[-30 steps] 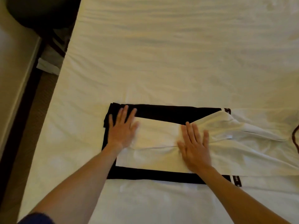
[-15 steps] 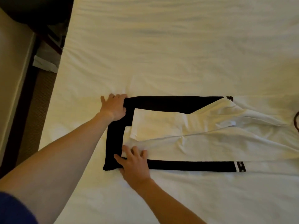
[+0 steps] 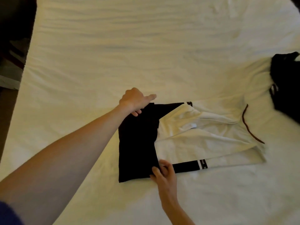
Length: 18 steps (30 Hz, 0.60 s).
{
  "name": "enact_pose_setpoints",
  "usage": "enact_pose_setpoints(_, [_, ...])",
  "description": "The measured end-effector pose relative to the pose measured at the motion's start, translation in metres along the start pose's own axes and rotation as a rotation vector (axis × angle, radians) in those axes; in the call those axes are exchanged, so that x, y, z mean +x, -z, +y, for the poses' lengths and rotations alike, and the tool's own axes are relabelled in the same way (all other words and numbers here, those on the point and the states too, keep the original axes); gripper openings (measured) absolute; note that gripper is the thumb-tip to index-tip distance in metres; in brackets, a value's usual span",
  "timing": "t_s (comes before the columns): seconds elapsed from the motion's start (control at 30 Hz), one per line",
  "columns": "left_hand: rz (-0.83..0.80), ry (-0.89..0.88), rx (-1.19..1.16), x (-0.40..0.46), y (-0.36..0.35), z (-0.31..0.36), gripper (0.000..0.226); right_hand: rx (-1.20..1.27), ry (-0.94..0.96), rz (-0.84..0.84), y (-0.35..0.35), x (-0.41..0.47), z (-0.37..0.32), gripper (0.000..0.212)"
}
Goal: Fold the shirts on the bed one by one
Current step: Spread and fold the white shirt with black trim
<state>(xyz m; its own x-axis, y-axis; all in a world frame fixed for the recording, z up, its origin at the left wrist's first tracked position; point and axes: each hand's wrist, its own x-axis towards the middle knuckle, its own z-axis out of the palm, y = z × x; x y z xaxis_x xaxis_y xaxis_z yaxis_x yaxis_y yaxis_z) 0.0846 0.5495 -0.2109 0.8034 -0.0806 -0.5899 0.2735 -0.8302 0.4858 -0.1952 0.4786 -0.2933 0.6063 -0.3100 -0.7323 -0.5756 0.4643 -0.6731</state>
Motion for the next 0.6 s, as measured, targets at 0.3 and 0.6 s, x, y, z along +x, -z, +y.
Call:
enact_pose_setpoints(0.3, [0.136,-0.484,0.383,-0.003,-0.017,-0.082,0.029,-0.401,0.169,0.106,0.010,0.006,-0.015,0.028])
enact_pose_setpoints(0.6, [-0.096,-0.673,1.157,-0.003,-0.010,-0.135,0.102,-1.408,0.498,-0.101,-0.076,-0.018,0.001,0.068])
